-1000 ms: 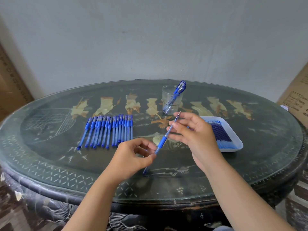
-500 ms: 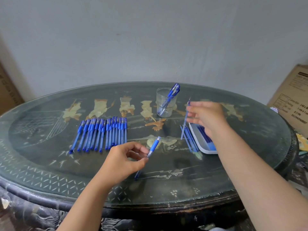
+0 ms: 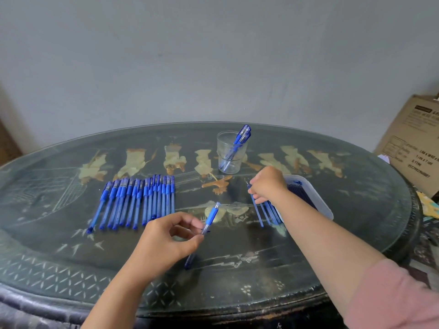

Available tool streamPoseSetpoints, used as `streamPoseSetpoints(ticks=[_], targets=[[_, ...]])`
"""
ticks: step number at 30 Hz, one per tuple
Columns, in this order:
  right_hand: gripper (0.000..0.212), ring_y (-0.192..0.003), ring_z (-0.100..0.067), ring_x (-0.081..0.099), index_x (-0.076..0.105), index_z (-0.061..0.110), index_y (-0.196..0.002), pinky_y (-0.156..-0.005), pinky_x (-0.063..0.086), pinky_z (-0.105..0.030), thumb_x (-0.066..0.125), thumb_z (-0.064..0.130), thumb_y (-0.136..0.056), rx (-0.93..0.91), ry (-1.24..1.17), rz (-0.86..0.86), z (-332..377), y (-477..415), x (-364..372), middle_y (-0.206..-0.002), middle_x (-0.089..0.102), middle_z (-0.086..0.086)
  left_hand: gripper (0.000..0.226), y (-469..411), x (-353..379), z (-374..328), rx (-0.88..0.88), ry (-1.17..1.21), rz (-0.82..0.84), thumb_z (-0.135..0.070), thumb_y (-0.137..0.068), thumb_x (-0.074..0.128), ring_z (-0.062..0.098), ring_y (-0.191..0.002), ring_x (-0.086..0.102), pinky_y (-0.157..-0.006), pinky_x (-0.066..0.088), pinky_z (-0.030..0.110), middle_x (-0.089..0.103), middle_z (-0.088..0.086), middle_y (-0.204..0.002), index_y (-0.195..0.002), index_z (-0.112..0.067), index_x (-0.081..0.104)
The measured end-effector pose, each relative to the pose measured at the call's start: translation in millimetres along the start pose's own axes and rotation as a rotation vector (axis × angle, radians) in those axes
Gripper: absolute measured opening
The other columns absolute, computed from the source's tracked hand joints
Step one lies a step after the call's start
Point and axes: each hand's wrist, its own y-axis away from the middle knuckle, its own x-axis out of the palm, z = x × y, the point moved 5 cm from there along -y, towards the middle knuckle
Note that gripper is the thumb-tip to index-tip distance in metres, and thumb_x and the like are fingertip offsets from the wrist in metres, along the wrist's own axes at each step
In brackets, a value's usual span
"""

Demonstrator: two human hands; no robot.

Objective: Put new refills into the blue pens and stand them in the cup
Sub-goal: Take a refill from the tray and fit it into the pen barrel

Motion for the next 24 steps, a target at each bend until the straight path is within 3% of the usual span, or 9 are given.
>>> streamPoseSetpoints(ticks=[3,8,14,24], targets=[[0.011,-0.073,-0.032,0.073,0.068,0.003,-0.09,-0.064,0.062,-0.043,0.068,-0.005,-0.082,-0.059,0.095,-0.057,-0.7,-10.3,6.1,-0.09,0.072,-0.017,0.019,-0.6,0.4,-0.7,-0.006,0.0,0.01,-0.004,-0.075,0.08,0.012,-0.076,0.07,-0.071,0.055,0.017,0.073,-0.003,-0.088,-0.083,-0.02,0.073],[0.018,-0.073,-0.031,0.071,0.068,0.007,-0.093,-0.066,0.062,-0.043,0.068,0.0,-0.077,-0.125,0.235,-0.139,-0.6,-20.6,8.2,-0.1,0.067,-0.015,0.018,-1.5,0.5,-0.2,-0.016,-0.01,0.027,-0.006,-0.076,0.079,0.012,-0.079,0.07,-0.075,0.056,0.02,0.073,-0.004,-0.09,-0.085,-0.021,0.073],[0.024,-0.085,-0.034,0.069,0.068,0.007,-0.1,-0.074,0.061,-0.044,0.071,0.0,-0.077,-0.145,0.26,-0.143,-1.8,-20.5,8.8,-0.106,0.065,-0.016,0.018,-2.2,0.2,0.4,-0.02,-0.005,0.022,-0.006,-0.077,0.079,0.013,-0.079,0.07,-0.075,0.057,0.021,0.073,-0.003,-0.089,-0.085,-0.021,0.073],[0.027,-0.082,-0.034,0.069,0.07,0.01,-0.101,-0.074,0.061,-0.043,0.072,-0.002,-0.077,-0.166,0.328,-0.121,-2.6,-18.7,10.1,-0.106,0.065,-0.014,0.017,-2.9,0.2,1.9,-0.026,0.0,0.033,-0.007,-0.077,0.079,0.014,-0.08,0.07,-0.077,0.059,0.03,0.073,-0.003,-0.09,-0.087,-0.02,0.073]])
